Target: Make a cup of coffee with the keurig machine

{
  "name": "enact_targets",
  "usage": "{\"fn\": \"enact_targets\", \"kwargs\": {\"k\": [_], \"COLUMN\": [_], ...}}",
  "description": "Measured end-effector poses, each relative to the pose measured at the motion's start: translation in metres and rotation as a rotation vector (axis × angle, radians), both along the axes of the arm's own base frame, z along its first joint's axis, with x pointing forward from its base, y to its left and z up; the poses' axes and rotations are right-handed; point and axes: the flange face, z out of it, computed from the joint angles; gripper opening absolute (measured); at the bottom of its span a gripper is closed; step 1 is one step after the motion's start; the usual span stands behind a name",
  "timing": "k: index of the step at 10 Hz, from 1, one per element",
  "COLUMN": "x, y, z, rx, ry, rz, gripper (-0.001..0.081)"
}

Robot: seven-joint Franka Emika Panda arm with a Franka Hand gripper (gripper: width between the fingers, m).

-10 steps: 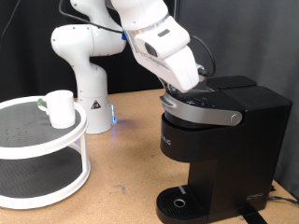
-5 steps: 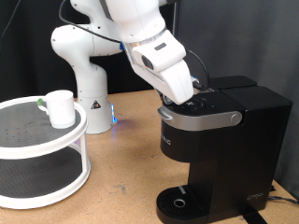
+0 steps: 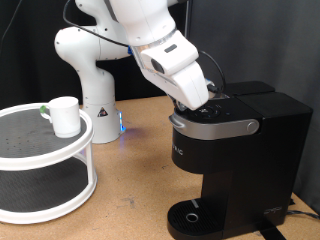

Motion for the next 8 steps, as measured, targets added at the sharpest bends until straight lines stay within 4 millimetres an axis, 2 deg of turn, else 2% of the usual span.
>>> {"fn": "enact_targets", "kwargs": {"k": [2,5,8], "x": [0.002,0.000,-0.004], "y": [-0.006,-0.020,-0.028], "z": [0.011,0.039,0.059], "rx": [0.068,0.116,0.176], "ry": [-0.047,-0.089,0.027], "rz": [0.003,0.000,0.066], "gripper": [0.0000,0.0000,0.0000]}}
